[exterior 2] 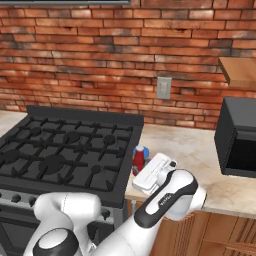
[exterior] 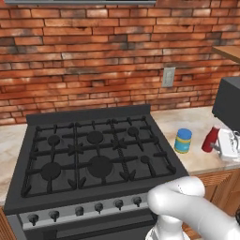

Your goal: Take 2 condiments from the cabinet and move them on the counter near the stove.Make sure the condiments are lined up with each other, next to each other.

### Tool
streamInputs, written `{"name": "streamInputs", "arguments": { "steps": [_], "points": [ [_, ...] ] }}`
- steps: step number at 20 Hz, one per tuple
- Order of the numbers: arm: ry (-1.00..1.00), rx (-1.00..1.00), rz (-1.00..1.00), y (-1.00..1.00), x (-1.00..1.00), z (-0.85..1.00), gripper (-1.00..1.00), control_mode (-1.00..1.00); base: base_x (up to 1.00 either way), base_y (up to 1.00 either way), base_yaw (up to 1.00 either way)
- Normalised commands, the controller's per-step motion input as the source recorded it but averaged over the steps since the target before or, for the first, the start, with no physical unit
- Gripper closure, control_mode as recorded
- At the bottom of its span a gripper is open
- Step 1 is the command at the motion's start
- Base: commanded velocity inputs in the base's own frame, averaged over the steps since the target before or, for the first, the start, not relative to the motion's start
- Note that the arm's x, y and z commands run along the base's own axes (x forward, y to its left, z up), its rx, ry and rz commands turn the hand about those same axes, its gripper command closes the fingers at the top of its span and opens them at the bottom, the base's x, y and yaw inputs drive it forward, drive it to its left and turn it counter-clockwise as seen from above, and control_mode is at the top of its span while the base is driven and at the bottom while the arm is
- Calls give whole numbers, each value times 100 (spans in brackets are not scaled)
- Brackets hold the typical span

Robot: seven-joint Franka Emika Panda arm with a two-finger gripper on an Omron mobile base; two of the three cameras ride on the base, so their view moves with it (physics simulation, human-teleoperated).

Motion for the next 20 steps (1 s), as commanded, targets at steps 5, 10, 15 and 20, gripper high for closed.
{"name": "streamInputs", "arguments": {
  "steps": [5, 10, 15, 20],
  "points": [
    [0, 0, -2, -4, 33, -31, 100, -100, 0, 0, 0],
    [0, 0, 0, -8, 42, -30, 100, -100, 0, 0, 0],
    [0, 0, 0, -17, 41, -29, 100, -100, 0, 0, 0],
    [0, 0, 0, -18, 37, -31, 100, -100, 0, 0, 0]
  ]
}}
